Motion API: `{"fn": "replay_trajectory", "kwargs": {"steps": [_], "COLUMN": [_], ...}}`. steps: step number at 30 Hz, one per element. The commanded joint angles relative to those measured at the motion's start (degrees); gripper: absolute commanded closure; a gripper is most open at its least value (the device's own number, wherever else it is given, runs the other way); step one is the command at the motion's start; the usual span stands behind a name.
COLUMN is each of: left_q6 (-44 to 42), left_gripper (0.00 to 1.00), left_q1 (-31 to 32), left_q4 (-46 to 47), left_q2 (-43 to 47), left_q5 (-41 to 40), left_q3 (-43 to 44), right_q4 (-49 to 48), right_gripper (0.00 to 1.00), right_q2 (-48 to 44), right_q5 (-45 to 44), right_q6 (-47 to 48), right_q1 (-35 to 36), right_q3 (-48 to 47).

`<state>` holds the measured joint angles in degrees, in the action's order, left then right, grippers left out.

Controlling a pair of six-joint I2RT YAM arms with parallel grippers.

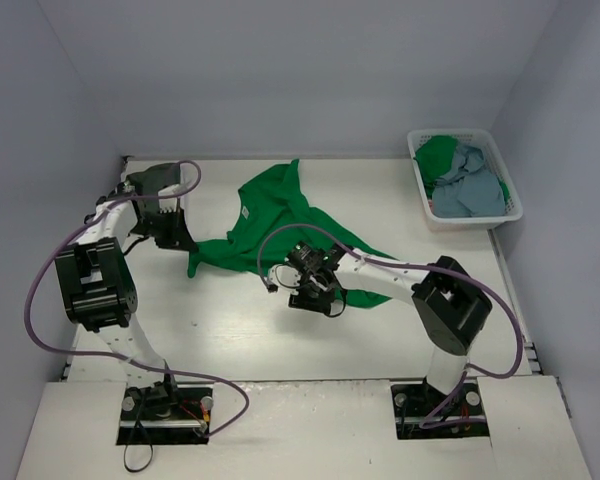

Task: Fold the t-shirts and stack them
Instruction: Flatten out the tshirt

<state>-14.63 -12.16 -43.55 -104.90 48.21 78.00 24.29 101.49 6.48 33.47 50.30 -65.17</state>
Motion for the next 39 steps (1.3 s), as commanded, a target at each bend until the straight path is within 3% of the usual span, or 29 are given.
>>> {"fn": "replay_trajectory", "kwargs": {"steps": [1, 11, 18, 24, 30, 39], "left_q6": [-0.40, -1.27, -1.71, -2.15, -2.33, -3.56], "left_gripper": [1.00, 1.00, 1.00, 1.00, 1.00, 1.00], "left_q1": [-0.84, -2.25, -2.34, -2.60, -3.04, -5.15], "left_q4": [1.27, 0.84, 1.19, 0.84, -0.30, -3.47], "left_q2": [3.39, 1.72, 1.63, 2.42, 4.18, 7.87], "left_q5": [2.33, 3.12, 3.48, 3.30, 3.65, 4.70], "left_q3": [0.14, 0.14, -1.62, -2.76, -2.76, -2.67], "right_q4": [-0.12, -1.53, -2.85, -3.20, -2.76, 1.37], "right_gripper": [0.56, 0.57, 0.67, 1.00, 1.00, 1.00], "right_q2": [0.28, 5.46, 8.37, 7.67, -0.23, -24.38], "right_q5": [0.72, 2.22, 2.75, 2.31, -0.15, -5.50], "right_q6": [0.98, 1.77, 1.51, 1.24, 0.80, 0.45], "right_q1": [-0.03, -0.12, -0.12, -0.12, -0.21, -2.05], "right_q3": [-2.16, -3.48, -3.83, -2.60, 0.21, 3.90]}}
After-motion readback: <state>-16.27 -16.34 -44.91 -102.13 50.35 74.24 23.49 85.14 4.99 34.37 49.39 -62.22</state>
